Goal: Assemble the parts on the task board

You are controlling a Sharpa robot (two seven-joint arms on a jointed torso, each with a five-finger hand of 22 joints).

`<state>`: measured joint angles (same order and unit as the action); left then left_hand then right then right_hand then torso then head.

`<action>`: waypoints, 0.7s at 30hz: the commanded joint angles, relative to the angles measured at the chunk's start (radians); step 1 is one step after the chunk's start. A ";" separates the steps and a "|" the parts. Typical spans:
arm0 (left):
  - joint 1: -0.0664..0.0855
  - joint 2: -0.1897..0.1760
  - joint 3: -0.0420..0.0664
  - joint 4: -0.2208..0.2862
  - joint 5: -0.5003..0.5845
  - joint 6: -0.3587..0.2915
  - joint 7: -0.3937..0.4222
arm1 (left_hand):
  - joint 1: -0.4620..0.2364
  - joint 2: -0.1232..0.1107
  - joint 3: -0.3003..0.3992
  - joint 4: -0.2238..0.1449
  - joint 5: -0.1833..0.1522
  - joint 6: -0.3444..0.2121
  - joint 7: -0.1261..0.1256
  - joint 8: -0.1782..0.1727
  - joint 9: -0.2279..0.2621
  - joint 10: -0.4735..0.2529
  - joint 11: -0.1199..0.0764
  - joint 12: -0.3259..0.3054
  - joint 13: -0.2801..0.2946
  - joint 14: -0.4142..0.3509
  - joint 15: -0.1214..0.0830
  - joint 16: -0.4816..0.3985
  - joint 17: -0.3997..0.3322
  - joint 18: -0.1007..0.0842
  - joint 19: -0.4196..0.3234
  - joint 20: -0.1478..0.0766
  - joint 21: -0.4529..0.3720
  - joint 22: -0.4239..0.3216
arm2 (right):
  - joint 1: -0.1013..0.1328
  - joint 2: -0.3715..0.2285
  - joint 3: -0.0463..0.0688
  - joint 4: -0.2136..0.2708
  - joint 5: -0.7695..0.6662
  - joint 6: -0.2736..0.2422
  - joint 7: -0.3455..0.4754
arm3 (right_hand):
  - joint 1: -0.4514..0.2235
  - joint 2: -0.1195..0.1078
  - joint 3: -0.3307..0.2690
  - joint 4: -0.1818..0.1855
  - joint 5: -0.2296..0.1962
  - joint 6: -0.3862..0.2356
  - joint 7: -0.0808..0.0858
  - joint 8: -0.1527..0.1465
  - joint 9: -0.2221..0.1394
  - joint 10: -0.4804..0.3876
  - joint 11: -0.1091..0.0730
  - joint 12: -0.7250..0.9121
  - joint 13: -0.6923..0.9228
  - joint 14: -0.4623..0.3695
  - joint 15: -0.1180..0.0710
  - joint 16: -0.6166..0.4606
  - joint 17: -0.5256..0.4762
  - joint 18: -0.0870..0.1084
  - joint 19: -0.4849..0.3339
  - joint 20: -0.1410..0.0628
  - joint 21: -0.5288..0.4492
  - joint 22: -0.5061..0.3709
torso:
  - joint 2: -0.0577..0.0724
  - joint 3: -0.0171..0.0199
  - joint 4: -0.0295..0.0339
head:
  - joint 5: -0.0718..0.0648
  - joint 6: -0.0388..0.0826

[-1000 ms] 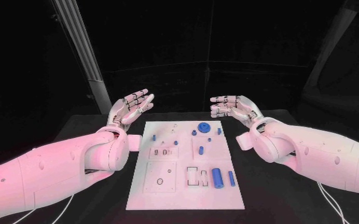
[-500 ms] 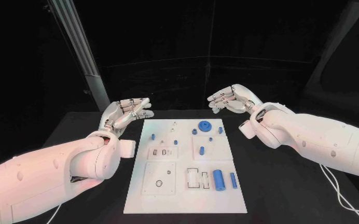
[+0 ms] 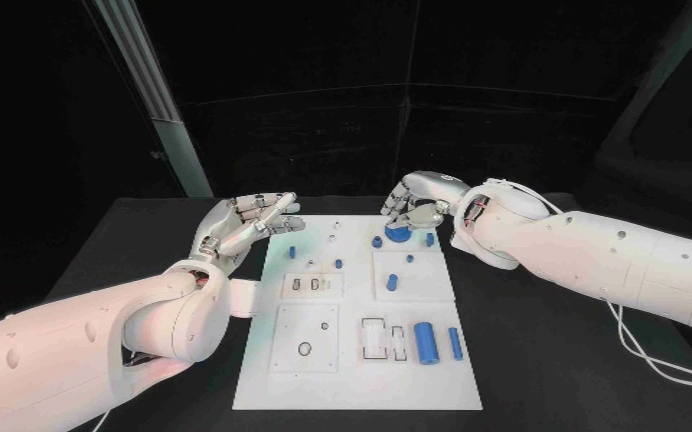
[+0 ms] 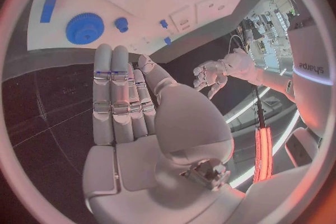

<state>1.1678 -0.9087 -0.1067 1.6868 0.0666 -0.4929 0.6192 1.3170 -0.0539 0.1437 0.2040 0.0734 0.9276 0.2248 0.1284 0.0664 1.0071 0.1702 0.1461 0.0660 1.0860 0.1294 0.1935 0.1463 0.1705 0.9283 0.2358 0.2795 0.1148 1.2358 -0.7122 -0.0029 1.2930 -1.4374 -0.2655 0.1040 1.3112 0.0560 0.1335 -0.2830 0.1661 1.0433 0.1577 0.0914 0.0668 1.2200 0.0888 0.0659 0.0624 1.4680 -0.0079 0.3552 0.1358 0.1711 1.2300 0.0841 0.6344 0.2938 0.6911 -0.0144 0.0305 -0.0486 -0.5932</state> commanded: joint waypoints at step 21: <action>0.002 0.012 0.001 0.002 -0.006 0.033 0.004 | -0.002 0.007 -0.006 0.000 -0.006 0.001 0.009 -0.006 -0.001 0.001 0.008 -0.006 -0.001 -0.008 0.001 -0.006 -0.002 0.012 -0.005 0.003 -0.007 -0.002 | 0.010 0.050 0.002 -0.015 -0.285 0.128 -0.118 | -0.057 -0.032 0.063 0.005 -0.012 -0.040 0.003 -0.027 0.000 -0.075 0.005 -0.003 0.001 0.010 0.003 0.340 0.231 0.011 -0.036 0.010 0.205 0.126 | 0.054 0.0002 0.0198 | -0.014 0.000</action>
<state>1.1684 -0.8973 -0.1064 1.6882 0.0659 -0.4738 0.6146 1.3171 -0.0540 0.1437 0.2040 0.0734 0.9275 0.2248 0.1284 0.0665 1.0057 0.1716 0.1462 0.0662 1.0861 0.1292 0.1936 0.1454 0.1703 0.9284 0.2358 0.2796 0.1142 1.2429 -0.6640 -0.0018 1.2789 -1.6964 -0.1682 -0.0065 1.2626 0.0272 0.1903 -0.2787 0.1573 1.0085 0.1600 0.0689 0.0658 1.1484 0.0928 0.0657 0.0623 1.4668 -0.0092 0.6887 0.3628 0.1711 1.2009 0.0911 0.8350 0.4168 0.7410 -0.0151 0.0490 -0.0633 -0.5922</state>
